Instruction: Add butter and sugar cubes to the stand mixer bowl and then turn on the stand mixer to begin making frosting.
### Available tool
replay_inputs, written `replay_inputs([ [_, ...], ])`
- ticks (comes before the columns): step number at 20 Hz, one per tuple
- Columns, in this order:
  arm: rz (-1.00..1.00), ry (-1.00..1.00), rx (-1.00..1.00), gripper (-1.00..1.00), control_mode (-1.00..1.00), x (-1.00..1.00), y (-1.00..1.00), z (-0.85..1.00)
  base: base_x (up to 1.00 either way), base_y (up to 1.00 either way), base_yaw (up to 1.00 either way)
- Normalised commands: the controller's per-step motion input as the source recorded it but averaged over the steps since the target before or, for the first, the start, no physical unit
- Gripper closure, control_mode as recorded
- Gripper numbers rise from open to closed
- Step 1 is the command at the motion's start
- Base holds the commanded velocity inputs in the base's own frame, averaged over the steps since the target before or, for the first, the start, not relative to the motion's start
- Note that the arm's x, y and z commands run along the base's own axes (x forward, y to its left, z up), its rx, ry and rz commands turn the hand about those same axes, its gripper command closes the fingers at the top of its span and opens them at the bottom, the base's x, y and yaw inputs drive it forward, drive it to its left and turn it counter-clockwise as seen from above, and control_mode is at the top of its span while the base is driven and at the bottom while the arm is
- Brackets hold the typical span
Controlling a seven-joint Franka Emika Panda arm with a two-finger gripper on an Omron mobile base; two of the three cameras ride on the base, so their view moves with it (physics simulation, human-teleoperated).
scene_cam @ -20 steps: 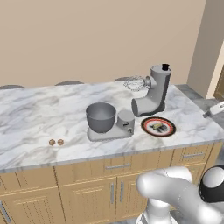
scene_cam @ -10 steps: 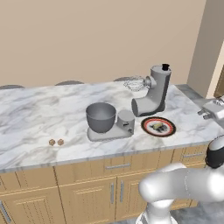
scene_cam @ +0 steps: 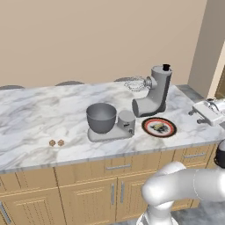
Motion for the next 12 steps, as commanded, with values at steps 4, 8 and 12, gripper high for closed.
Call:
replay_inputs([
  [4, 0.0, -0.2, 0.0, -1.0, -1.0, 0.27, 0.48, -0.16, 0.0, 0.0, 0.0],
  [8, 0.0, -0.04, 0.0, -1.0, -1.0, 0.58, 0.34, -0.24, 0.0, 0.0, 0.0],
  [12, 0.0, 0.0, 0.0, -1.0, -1.0, 0.61, 0.11, -0.29, 0.0, 0.0, 0.0],
])
